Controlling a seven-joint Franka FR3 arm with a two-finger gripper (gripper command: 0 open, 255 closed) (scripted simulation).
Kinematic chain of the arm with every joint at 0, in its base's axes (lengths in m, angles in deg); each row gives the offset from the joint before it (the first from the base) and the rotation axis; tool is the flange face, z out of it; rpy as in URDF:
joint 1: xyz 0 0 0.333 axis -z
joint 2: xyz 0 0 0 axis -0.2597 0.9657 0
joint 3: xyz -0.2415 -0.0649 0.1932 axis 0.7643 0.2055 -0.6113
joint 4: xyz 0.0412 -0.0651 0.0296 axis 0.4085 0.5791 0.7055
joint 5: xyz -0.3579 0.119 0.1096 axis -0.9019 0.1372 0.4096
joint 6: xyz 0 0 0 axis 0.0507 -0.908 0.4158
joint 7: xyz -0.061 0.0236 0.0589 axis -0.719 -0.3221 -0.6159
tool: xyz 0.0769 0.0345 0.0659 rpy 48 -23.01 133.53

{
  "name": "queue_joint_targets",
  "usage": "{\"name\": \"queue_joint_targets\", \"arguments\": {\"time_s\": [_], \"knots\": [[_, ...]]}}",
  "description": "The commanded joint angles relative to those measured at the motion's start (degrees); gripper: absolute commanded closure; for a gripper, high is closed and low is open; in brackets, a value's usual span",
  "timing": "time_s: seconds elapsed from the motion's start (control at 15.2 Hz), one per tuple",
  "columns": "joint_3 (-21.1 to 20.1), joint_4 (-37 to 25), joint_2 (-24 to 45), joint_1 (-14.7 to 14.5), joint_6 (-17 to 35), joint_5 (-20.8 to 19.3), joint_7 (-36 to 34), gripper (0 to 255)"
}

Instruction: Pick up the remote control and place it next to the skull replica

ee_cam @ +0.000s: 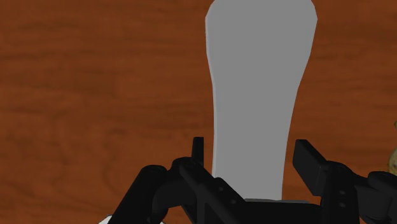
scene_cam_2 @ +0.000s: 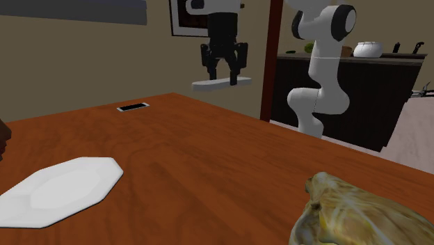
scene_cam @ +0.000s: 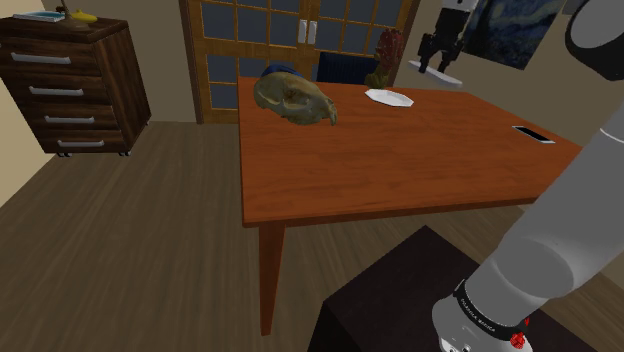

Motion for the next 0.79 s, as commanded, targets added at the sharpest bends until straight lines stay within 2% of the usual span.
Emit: {"name": "queue_joint_targets", "arguments": {"time_s": [0.0,0.53,0.73], "knots": [[-1.60,1.53,-1.68,-1.73,0.11,-0.74,-3.42,255],[-8.41,5.50,-5.27,-7.75,0.86,-1.70,-16.24,255],[-8.50,8.65,-5.99,-7.77,3.33,-1.91,-16.38,255]]}}
